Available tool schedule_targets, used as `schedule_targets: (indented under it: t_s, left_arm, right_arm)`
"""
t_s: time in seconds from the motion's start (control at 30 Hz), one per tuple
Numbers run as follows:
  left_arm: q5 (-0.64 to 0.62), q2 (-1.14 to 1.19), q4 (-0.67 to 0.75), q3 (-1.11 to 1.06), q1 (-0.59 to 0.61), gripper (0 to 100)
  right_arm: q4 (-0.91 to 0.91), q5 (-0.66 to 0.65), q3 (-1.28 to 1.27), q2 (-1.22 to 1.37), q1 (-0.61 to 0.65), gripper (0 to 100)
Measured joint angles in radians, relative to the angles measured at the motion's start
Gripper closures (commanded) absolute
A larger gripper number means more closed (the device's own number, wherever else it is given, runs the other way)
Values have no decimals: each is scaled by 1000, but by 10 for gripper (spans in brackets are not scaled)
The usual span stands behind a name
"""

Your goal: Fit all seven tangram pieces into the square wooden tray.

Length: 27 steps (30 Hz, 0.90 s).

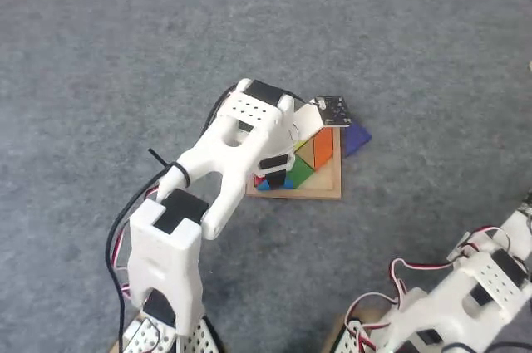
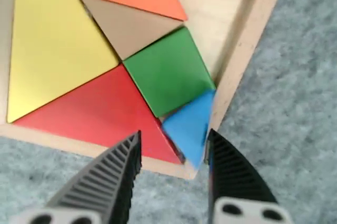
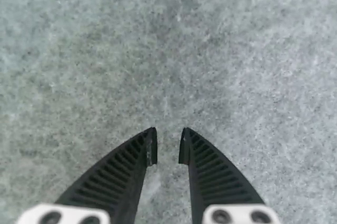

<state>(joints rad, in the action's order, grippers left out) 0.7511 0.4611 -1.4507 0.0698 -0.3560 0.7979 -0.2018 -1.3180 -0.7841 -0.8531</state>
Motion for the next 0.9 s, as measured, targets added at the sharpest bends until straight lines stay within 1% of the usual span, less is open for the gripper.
schedule_targets:
  t_s: [0.27,0.5,0.77,0.9]
  left_arm:
    - [0,0,3,0,12,803]
    - [0,6,54,0,55,805]
    - [-2,6,60,0,54,805]
    - [-87,-25,41,23,68,823]
  right_arm:
    - [0,0,0,0,0,911]
    - [0,0,0,0,0,911]
    - [0,0,0,0,0,911]
    - [0,0,0,0,0,911]
